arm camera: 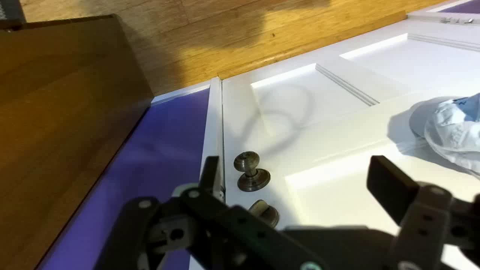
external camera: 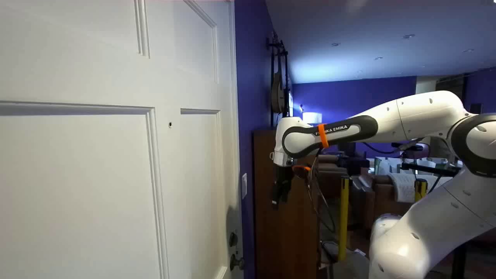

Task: Shift the hat to the top of the brown object

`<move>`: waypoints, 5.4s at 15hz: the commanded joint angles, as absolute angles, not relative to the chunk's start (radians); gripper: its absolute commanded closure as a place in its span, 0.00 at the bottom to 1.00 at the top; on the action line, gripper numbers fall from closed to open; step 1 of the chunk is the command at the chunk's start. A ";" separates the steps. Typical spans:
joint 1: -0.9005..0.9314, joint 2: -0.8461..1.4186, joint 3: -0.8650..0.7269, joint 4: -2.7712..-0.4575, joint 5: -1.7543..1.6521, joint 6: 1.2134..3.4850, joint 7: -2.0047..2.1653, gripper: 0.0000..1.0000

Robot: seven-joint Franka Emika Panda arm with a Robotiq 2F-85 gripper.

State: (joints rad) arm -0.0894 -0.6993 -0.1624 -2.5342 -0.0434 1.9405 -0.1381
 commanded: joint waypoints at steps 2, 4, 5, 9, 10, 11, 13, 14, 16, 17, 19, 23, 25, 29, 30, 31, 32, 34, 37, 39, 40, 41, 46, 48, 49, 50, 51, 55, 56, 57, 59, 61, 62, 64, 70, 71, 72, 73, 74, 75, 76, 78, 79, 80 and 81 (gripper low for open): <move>-0.094 -0.700 -0.159 -2.531 -0.040 1.938 -0.141 0.00; -0.094 -0.700 -0.159 -2.531 -0.040 1.938 -0.141 0.00; -0.094 -0.700 -0.159 -2.531 -0.040 1.938 -0.141 0.00; -0.094 -0.700 -0.159 -2.531 -0.040 1.938 -0.141 0.00; -0.094 -0.700 -0.159 -2.531 -0.040 1.938 -0.141 0.00; -0.094 -0.700 -0.159 -2.531 -0.040 1.938 -0.141 0.00; -0.094 -0.700 -0.159 -2.531 -0.040 1.938 -0.141 0.00; -0.094 -0.700 -0.159 -2.531 -0.040 1.938 -0.141 0.00; -0.094 -0.700 -0.159 -2.531 -0.040 1.938 -0.141 0.00; -0.094 -0.700 -0.159 -2.531 -0.040 1.938 -0.141 0.00; -0.094 -0.700 -0.159 -2.531 -0.040 1.938 -0.141 0.00; -0.094 -0.700 -0.159 -2.531 -0.040 1.938 -0.141 0.00; -0.055 -0.679 -0.136 -2.520 -0.024 1.945 -0.157 0.00; 0.062 -0.616 -0.072 -2.516 0.067 2.002 -0.160 0.00; 0.085 -0.597 -0.056 -2.516 0.094 2.026 -0.152 0.00; 0.109 -0.578 -0.047 -2.522 0.128 2.054 -0.150 0.00; 0.126 -0.564 -0.037 -2.528 0.151 2.073 -0.153 0.00; 0.154 -0.552 -0.023 -2.561 0.205 2.117 -0.155 0.00; 0.152 -0.542 -0.013 -2.557 0.211 2.114 -0.162 0.00; 0.155 -0.531 -0.011 -2.564 0.215 2.122 -0.163 0.00; 0.153 -0.532 -0.011 -2.562 0.215 2.122 -0.163 0.00; 0.152 -0.532 -0.012 -2.560 0.215 2.122 -0.163 0.00; 0.151 -0.533 -0.012 -2.560 0.215 2.122 -0.163 0.00; 0.168 -0.520 -0.013 -2.574 0.246 2.175 -0.176 0.00; 0.175 -0.516 -0.012 -2.579 0.259 2.197 -0.176 0.00; 0.191 -0.512 -0.011 -2.589 0.284 2.226 -0.183 0.00; 0.201 -0.510 0.002 -2.599 0.297 2.256 -0.171 0.00; 0.283 -0.462 0.014 -2.636 0.400 2.367 -0.228 0.00; 0.300 -0.440 0.012 -2.646 0.421 2.394 -0.248 0.00; 0.309 -0.423 0.015 -2.654 0.430 2.420 -0.257 0.00; 0.332 -0.386 0.008 -2.666 0.457 2.493 -0.310 0.00; 0.354 -0.349 0.003 -2.669 0.484 2.568 -0.362 0.00; 0.364 -0.332 0.000 -2.668 0.499 2.600 -0.387 0.00; 0.403 -0.302 -0.017 -2.658 0.575 2.657 -0.465 0.00; 0.426 -0.260 -0.016 -2.629 0.731 2.642 -0.631 0.41; 0.420 -0.263 -0.012 -2.628 0.739 2.642 -0.645 0.49; 0.416 -0.264 -0.009 -2.626 0.747 2.640 -0.658 0.56; 0.414 -0.266 -0.006 -2.622 0.753 2.638 -0.670 0.64; 0.413 -0.267 -0.005 -2.619 0.757 2.638 -0.682 0.70; 0.417 -0.267 -0.009 -2.612 0.770 2.634 -0.707 0.76; 0.418 -0.263 -0.011 -2.605 0.784 2.631 -0.726 0.84; 0.417 -0.254 -0.012 -2.591 0.819 2.616 -0.770 0.98; 0.413 -0.250 -0.010 -2.587 0.831 2.611 -0.786 0.99; 0.410 -0.247 -0.009 -2.581 0.848 2.601 -0.807 1.00; 0.406 -0.245 -0.007 -2.576 0.862 2.594 -0.822 1.00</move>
